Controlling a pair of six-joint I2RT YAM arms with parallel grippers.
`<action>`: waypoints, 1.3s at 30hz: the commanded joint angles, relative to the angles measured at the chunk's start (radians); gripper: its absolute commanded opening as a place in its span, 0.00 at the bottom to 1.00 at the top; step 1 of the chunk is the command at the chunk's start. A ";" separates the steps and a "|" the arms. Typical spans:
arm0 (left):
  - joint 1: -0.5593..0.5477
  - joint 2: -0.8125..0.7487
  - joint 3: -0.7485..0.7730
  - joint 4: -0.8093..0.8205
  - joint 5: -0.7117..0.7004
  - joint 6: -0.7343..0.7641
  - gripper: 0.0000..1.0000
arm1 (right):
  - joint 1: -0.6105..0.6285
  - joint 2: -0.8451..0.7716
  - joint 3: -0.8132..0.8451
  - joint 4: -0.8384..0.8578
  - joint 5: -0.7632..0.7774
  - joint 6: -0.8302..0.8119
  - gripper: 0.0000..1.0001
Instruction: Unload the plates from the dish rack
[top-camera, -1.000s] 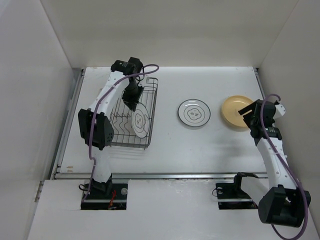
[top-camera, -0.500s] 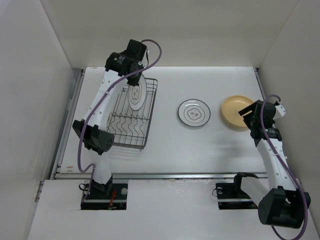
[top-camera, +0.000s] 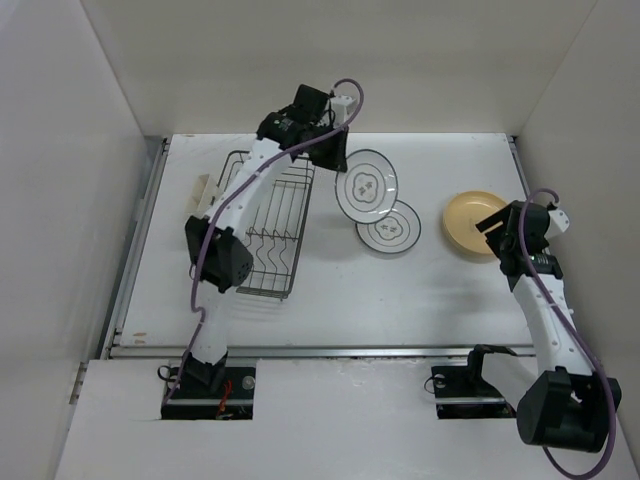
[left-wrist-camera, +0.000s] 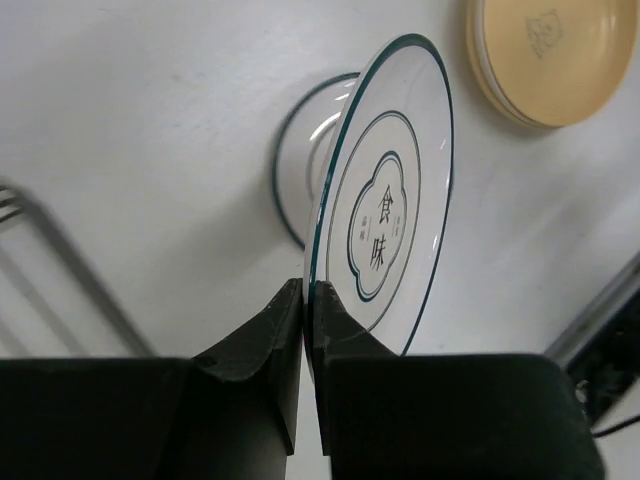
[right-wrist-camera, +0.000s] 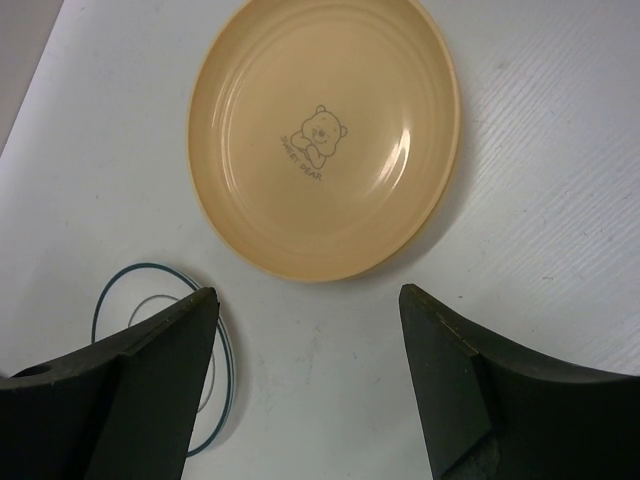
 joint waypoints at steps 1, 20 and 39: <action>-0.002 0.125 0.056 0.117 0.295 -0.136 0.00 | 0.006 0.007 0.020 -0.001 0.016 -0.022 0.78; -0.085 0.183 0.177 -0.102 -0.193 0.047 1.00 | 0.006 0.132 0.095 -0.001 0.016 -0.040 0.78; 0.469 -0.405 -0.445 -0.401 -0.616 0.057 1.00 | 0.015 0.062 0.032 0.039 -0.013 -0.031 0.78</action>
